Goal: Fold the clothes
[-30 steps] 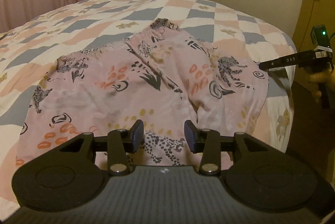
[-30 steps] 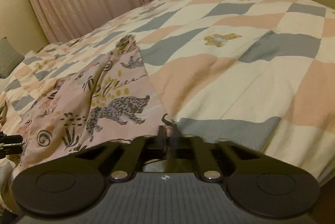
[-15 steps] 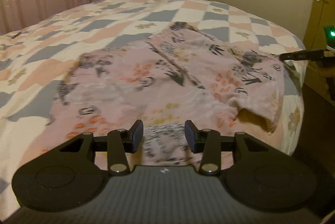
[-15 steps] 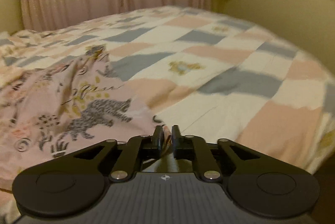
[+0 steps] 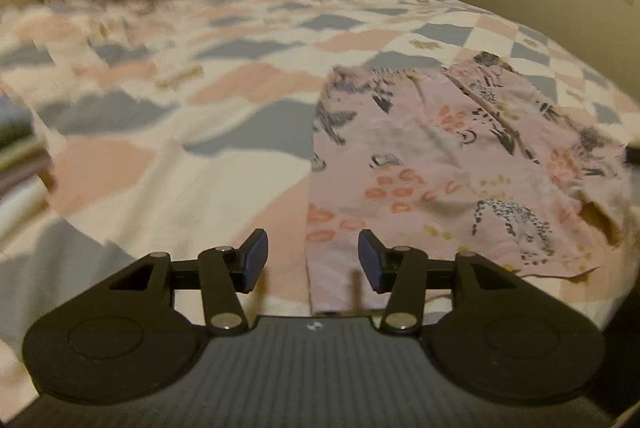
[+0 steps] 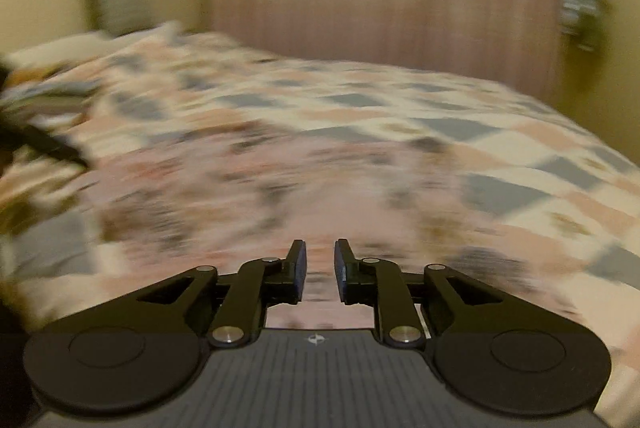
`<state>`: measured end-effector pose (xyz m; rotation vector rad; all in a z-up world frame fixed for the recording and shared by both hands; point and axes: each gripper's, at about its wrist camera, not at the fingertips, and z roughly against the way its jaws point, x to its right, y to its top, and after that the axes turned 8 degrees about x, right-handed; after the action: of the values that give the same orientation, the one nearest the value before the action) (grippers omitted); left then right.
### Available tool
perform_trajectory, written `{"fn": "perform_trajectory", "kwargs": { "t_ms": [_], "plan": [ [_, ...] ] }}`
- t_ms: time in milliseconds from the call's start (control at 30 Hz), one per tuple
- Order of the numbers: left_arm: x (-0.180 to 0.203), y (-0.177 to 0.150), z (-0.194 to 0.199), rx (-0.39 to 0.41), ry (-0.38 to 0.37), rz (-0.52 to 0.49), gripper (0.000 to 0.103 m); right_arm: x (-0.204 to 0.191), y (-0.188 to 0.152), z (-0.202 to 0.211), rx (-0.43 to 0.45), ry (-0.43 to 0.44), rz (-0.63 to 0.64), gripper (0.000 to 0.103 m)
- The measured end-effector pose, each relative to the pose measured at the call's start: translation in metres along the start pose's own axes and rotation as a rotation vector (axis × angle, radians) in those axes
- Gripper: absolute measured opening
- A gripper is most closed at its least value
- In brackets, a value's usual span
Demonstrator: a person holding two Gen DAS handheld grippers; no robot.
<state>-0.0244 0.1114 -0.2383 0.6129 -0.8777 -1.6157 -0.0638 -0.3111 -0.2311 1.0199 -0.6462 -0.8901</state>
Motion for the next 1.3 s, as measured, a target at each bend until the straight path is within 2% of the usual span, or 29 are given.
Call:
{"fn": "perform_trajectory", "kwargs": {
  "t_ms": [133, 267, 367, 633, 733, 800, 933, 1100, 1233, 1300],
  "plan": [
    [-0.009, -0.010, -0.012, -0.050, -0.075, 0.051, 0.038, -0.050, 0.003, -0.014, -0.023, 0.116, 0.048, 0.024],
    [-0.014, -0.017, -0.011, -0.049, -0.105, 0.071, 0.032, -0.080, 0.007, -0.019, -0.033, 0.159, 0.082, 0.030],
    [-0.018, -0.018, -0.009, -0.053, -0.117, 0.052, 0.000, -0.093, 0.015, -0.035, -0.031, 0.179, 0.099, 0.030],
    [-0.041, -0.012, -0.011, -0.106, -0.169, -0.076, 0.000, -0.110, 0.034, -0.115, -0.005, 0.277, 0.100, 0.030],
    [-0.055, -0.006, -0.016, -0.147, -0.212, -0.086, 0.000, -0.122, 0.038, -0.142, -0.048, 0.300, 0.089, 0.030],
    [-0.063, 0.005, -0.016, -0.181, -0.211, -0.086, 0.000, -0.134, 0.047, -0.150, -0.113, 0.296, 0.100, 0.030],
    [-0.076, 0.038, -0.008, -0.254, -0.201, -0.100, 0.002, -0.150, 0.074, -0.143, -0.246, 0.287, 0.075, 0.030],
    [-0.081, 0.094, 0.010, -0.296, -0.243, -0.193, 0.015, -0.164, 0.114, -0.126, -0.398, 0.205, -0.019, 0.031],
    [-0.077, 0.135, 0.014, -0.304, -0.278, -0.287, 0.019, -0.166, 0.136, -0.111, -0.453, 0.106, -0.109, 0.035],
    [-0.073, 0.152, 0.012, -0.304, -0.291, -0.334, 0.026, -0.164, 0.143, -0.107, -0.461, 0.070, -0.142, 0.039]
  ]
}}
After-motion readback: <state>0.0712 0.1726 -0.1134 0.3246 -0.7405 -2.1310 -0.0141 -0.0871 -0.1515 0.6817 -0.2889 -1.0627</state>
